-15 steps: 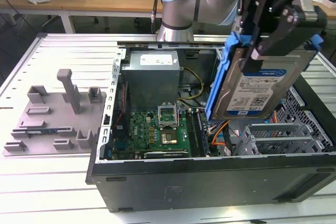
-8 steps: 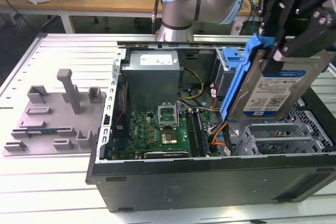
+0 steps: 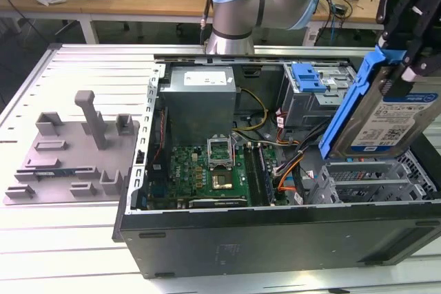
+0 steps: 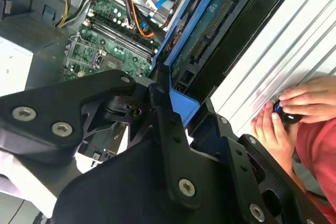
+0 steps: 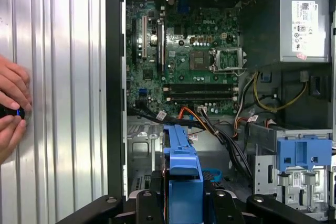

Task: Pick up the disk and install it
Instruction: 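Insert the disk into the insertion slot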

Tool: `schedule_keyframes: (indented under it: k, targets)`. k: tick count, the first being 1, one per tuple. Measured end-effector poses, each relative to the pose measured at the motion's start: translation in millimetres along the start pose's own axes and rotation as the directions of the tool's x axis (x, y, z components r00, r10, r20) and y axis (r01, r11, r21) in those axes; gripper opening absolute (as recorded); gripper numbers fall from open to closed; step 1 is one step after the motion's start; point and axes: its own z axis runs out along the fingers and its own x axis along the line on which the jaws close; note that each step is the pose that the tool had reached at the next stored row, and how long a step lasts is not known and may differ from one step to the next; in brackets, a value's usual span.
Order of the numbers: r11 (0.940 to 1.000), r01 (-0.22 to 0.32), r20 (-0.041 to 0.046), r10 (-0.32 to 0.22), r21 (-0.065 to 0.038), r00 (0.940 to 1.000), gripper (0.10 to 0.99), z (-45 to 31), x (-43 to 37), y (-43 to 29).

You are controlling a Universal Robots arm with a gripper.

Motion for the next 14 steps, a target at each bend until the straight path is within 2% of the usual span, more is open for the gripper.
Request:
schedule_keyframes:
  k: [8, 14]
  targets:
    - [1.0, 0.0, 0.0, 0.0, 0.004, 1.0, 0.369, 1.8, 0.0, -16.0]
    - [1.0, 0.0, -0.0001, 0.0, 0.005, 1.0, 0.369, 2.1, 0.0, -18.1]
